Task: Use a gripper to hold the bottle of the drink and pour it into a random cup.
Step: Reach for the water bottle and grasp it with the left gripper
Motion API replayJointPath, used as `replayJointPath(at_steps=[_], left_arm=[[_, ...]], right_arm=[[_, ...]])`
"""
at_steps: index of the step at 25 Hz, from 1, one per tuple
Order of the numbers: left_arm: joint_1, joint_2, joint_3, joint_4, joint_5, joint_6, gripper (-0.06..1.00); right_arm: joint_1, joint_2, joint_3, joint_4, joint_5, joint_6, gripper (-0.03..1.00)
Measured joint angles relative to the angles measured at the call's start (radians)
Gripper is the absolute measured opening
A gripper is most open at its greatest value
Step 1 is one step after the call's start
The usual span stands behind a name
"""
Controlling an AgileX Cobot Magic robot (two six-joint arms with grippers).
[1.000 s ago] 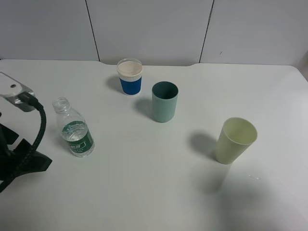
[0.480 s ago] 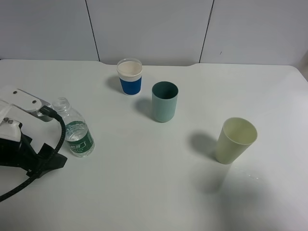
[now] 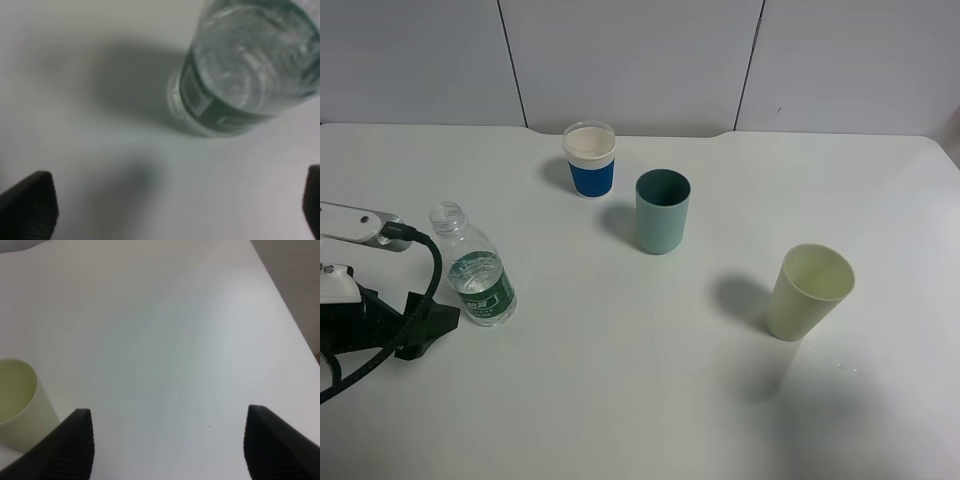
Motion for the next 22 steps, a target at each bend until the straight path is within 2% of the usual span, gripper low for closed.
replayJointPath(at_steps=[6, 14, 22], left_arm=[[0.000, 0.000, 0.036, 0.026, -0.111, -0.016, 1.00], [0.000, 0.007, 0.109, 0.234, -0.304, -0.189, 1.00], [0.000, 0.113, 0.124, 0.373, -0.435, -0.238, 1.00]], right_arm=[[0.000, 0.000, 0.000, 0.000, 0.000, 0.000, 0.63], [0.000, 0.000, 0.000, 0.000, 0.000, 0.000, 0.63], [0.000, 0.000, 0.000, 0.000, 0.000, 0.000, 0.63]])
